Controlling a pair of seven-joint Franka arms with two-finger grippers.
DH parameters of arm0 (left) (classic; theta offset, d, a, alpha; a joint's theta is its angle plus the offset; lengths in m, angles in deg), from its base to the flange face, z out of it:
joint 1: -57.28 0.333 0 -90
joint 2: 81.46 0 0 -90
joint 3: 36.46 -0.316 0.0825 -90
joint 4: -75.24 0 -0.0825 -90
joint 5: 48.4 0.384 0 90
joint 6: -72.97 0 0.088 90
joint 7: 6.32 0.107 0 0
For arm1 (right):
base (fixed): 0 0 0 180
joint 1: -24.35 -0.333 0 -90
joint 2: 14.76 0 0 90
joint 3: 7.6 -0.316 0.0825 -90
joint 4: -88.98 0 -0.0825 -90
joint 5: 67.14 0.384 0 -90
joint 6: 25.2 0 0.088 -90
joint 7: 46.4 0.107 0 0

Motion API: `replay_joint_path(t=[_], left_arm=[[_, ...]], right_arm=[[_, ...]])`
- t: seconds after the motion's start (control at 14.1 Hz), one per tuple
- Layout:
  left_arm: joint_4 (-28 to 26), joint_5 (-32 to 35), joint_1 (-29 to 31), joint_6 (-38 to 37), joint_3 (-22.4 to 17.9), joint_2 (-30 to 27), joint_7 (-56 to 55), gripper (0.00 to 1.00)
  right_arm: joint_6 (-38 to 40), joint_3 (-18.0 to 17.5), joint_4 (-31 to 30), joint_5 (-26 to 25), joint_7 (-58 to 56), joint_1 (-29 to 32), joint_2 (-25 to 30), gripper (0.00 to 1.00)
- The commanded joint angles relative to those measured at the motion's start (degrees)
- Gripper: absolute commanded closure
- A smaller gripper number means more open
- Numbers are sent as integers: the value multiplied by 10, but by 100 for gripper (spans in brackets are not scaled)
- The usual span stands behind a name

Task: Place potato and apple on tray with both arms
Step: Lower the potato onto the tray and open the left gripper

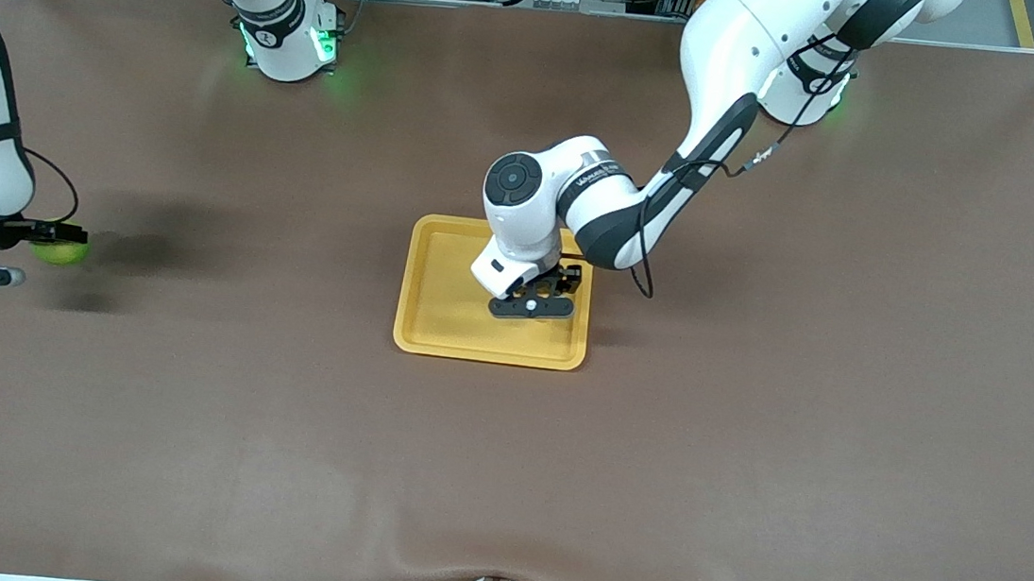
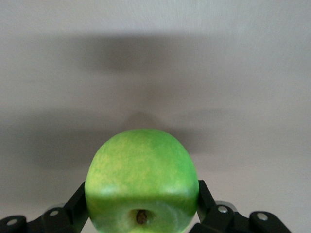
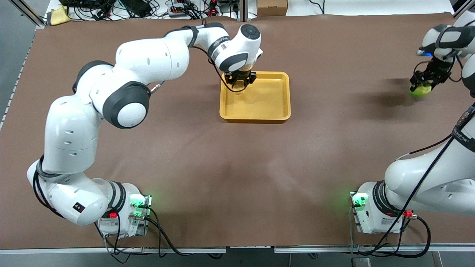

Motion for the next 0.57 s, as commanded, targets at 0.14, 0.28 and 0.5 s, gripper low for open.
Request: replay_joint_path(t=[0.14, 0.28, 0.5], left_arm=[[13, 86, -18, 15, -13, 29, -59, 100], [12, 90, -17, 7, -13, 28, -46, 100], [7, 90, -17, -22, -13, 27, -15, 100]], right_arm=[[88, 1, 61, 39, 12, -36, 8, 100], [106, 1, 81, 41, 26, -55, 7, 100], [142, 1, 90, 42, 74, -84, 12, 100]])
